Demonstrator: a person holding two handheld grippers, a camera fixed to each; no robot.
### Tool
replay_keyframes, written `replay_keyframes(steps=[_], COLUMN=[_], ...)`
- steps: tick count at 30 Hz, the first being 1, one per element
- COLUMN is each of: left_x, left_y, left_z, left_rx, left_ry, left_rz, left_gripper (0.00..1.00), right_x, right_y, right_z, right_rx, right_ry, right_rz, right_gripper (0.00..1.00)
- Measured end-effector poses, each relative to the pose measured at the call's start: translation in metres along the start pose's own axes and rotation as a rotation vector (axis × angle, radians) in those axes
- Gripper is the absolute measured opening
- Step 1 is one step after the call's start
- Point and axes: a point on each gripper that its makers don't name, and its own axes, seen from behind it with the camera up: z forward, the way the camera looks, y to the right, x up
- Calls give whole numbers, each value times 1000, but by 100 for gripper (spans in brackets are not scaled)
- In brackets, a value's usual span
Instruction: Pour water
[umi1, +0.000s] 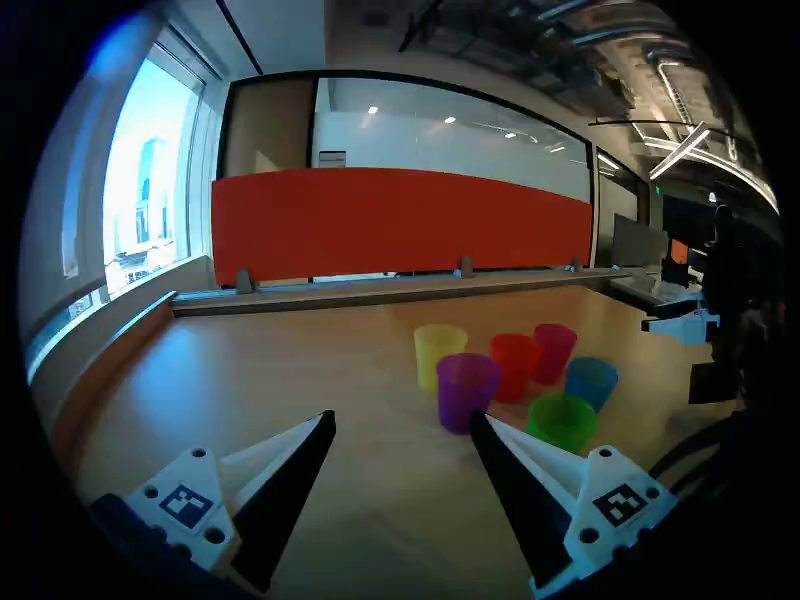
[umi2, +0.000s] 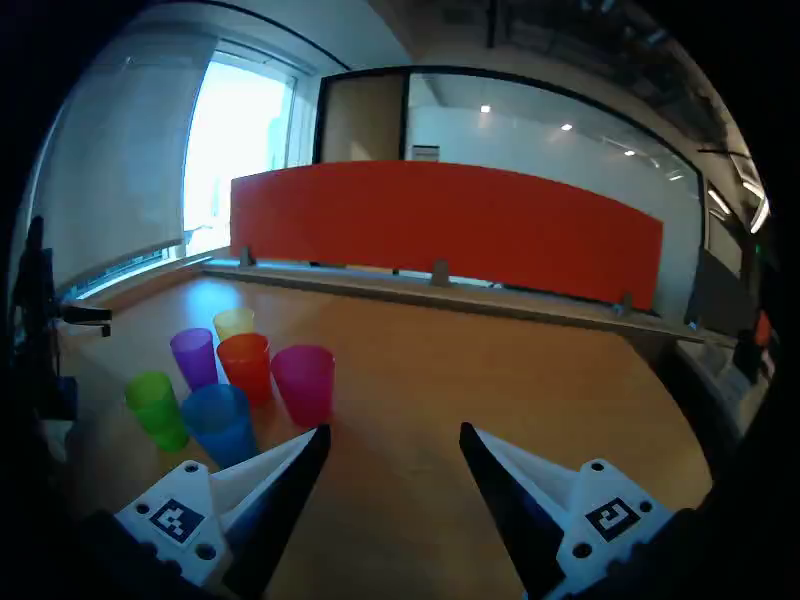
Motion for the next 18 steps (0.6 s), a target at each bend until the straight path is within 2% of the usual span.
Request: replay_keyframes(steps=[14, 18], left_x=[19, 25], left_y=[-11, -16], left_z=[-5, -10], left_rx=[103, 132], left_ry=[121, 155], left_rz=[-75, -77], left_gripper=[100, 100], right_x=[43, 51], right_y=[31, 40], right_z=[-17, -21], right_rx=[-216, -269], right_ry=[210, 252], right_rz=[4, 25], right_gripper=[100, 100])
